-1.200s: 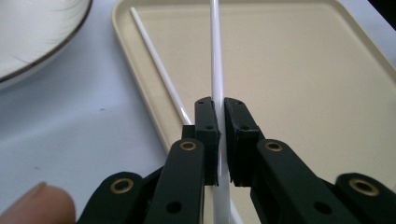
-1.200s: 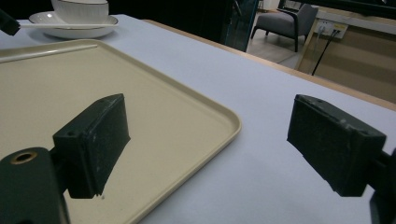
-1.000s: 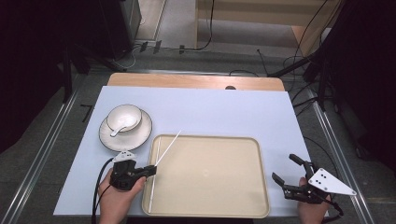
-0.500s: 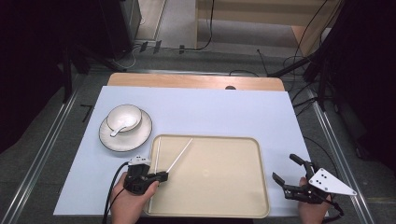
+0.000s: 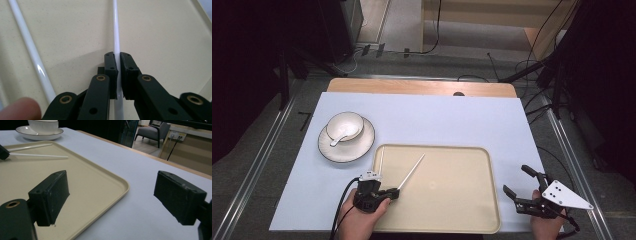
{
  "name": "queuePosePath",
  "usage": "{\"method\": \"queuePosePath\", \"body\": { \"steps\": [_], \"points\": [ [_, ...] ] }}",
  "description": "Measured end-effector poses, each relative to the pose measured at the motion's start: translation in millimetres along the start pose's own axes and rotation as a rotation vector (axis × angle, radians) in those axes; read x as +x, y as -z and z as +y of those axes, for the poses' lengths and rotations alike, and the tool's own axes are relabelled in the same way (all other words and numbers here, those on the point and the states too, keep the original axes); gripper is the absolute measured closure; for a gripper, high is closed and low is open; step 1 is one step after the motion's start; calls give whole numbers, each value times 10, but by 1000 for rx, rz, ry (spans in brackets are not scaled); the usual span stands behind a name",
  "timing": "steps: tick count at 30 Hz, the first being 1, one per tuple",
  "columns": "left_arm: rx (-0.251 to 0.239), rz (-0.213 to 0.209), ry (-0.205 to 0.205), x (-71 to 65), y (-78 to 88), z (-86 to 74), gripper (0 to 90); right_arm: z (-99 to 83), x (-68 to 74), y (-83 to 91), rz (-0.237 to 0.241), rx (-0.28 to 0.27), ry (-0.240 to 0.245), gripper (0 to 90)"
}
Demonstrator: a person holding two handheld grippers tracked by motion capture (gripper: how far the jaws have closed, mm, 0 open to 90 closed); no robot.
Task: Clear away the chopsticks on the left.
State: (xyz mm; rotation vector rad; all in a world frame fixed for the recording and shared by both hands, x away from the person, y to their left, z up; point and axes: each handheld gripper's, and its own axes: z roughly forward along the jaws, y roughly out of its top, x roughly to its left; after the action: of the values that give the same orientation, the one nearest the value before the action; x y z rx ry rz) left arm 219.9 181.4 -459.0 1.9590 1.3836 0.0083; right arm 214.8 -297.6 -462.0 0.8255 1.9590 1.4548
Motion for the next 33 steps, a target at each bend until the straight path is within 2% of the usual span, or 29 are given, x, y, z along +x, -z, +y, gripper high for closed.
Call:
{"method": "queuePosePath", "body": {
  "steps": [4, 20, 22, 23, 25, 27, 30, 31, 33],
  "points": [
    [-2, -4, 3, -6, -16, -15, 853, -3, -10, 9, -3, -3, -2, 130],
    [-20, 10, -38, -43, -22, -15, 793, -1, -5, 6, -5, -2, -2, 130],
    [-35, -4, -36, -29, -6, 20, 788, 0, -5, 7, -6, -2, -1, 130],
    [-41, -25, -39, -31, 15, 74, 828, -1, -8, 8, -7, -2, -2, 130],
    [-33, -38, -59, -42, 8, 148, 900, -1, -10, 6, -8, -1, -3, 130],
    [-29, -36, -70, -48, -8, 190, 900, 2, -8, 2, -8, 0, -2, 130],
    [-34, -46, -89, -72, -107, 356, 900, 6, 0, -5, -6, 3, 4, 130],
    [-34, -46, -89, -72, -107, 356, 900, 6, 0, -5, -6, 3, 4, 130],
    [-32, -46, -100, -95, -215, 470, 900, 7, 3, -4, -7, 4, 7, 130]
  ]
}}
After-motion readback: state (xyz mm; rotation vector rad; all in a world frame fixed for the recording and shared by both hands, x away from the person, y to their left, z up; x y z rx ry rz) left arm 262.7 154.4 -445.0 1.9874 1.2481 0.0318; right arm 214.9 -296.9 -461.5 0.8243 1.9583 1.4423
